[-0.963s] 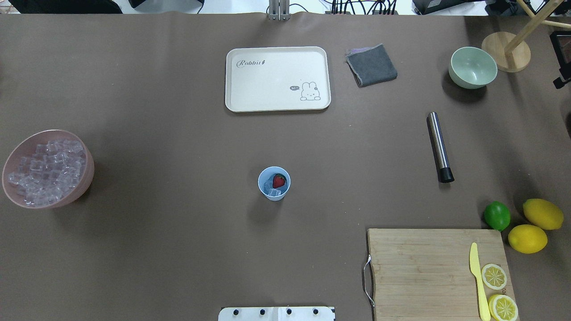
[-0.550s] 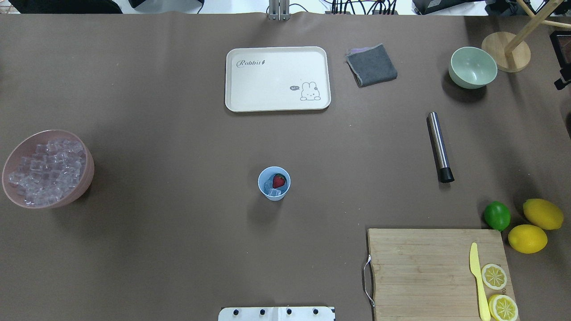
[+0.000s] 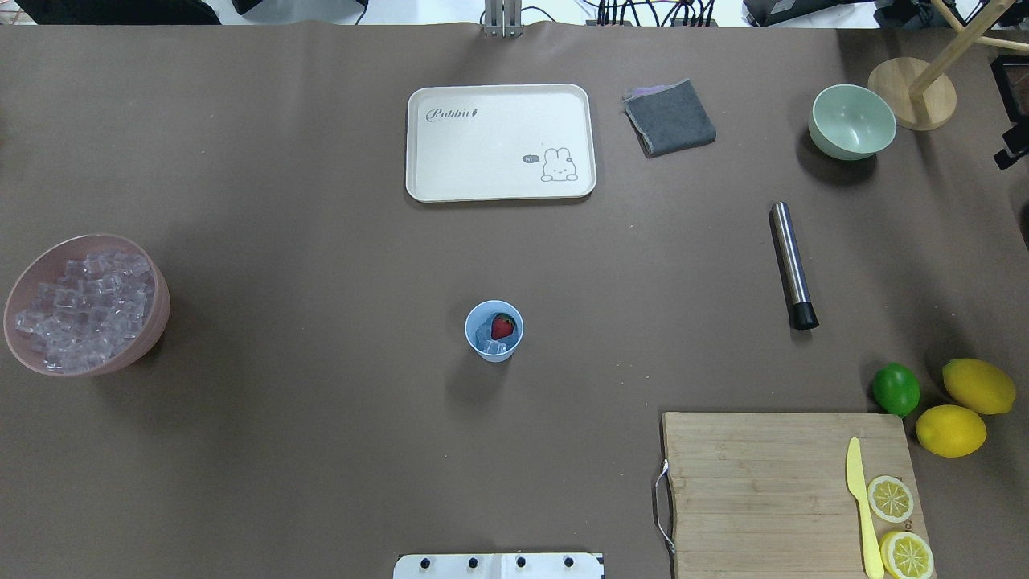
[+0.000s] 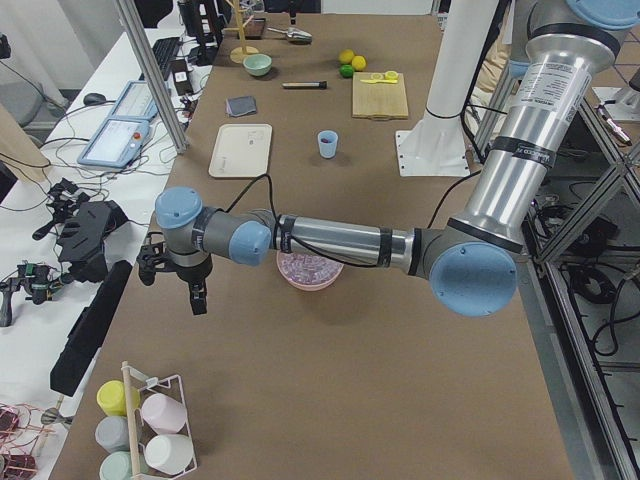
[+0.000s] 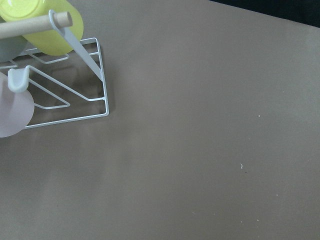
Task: Mash ice and strawberries in cup
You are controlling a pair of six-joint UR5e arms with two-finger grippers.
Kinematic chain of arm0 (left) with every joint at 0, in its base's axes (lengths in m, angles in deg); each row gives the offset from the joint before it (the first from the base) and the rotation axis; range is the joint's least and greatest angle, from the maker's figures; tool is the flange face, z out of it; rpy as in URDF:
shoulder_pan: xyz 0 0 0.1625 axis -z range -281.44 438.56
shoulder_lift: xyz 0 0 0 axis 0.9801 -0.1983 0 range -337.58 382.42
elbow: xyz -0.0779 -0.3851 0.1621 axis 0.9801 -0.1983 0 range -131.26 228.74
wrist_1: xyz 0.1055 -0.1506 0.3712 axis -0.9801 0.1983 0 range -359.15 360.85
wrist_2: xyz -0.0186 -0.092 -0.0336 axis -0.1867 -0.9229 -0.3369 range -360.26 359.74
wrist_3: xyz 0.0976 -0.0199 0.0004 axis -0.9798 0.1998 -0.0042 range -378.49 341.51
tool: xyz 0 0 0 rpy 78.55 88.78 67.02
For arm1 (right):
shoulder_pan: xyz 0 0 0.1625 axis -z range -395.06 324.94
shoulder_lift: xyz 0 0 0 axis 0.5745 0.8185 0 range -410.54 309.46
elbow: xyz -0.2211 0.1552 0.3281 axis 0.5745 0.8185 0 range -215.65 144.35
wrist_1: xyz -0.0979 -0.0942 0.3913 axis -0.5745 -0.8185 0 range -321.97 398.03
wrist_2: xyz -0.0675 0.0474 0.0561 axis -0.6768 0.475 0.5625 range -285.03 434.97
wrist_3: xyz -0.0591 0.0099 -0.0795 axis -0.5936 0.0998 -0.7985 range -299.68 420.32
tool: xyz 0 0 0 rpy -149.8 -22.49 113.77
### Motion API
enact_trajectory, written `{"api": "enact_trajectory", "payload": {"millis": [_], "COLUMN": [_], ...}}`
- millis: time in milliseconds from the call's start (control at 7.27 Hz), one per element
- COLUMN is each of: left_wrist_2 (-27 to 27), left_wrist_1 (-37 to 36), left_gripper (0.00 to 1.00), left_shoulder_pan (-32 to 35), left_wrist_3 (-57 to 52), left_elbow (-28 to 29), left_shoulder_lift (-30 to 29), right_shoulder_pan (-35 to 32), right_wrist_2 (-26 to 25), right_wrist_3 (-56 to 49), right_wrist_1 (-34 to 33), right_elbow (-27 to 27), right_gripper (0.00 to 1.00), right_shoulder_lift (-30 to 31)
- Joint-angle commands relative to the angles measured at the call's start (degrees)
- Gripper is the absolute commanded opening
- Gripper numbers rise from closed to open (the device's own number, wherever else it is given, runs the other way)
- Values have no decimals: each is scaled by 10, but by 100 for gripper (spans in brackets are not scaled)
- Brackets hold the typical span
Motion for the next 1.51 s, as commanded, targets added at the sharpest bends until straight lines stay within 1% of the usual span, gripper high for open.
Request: {"api": "enact_trajectory", "payload": {"millis": [0, 138, 275, 413, 688, 963, 1375], "left_wrist_2": [-1, -2, 0, 0, -1, -1, 0], "left_wrist_1": [1, 10, 34, 34, 32, 30, 28], "left_gripper": [98, 98, 98, 98, 98, 98, 98], "left_shoulder_pan": [0, 0, 0, 0, 0, 0, 0], "left_wrist_3": [0, 0, 0, -1, -2, -76, -96], "left_elbow": [-1, -1, 2, 3, 4, 2, 4], "left_shoulder_lift": [0, -2, 1, 1, 11, 31, 34], "right_shoulder_pan": [0, 1, 0, 1, 1, 1, 1], "right_wrist_2": [-12, -17, -19, -29, -29, -29, -31], "right_wrist_3": [1, 1, 1, 1, 2, 1, 2], "right_wrist_1": [0, 0, 1, 0, 1, 1, 1], "right_elbow": [-4, -5, -5, -5, -5, -5, -5], "right_gripper": [100, 100, 100, 100, 100, 100, 100], "right_shoulder_lift": [1, 1, -1, -4, -5, -5, -5]}}
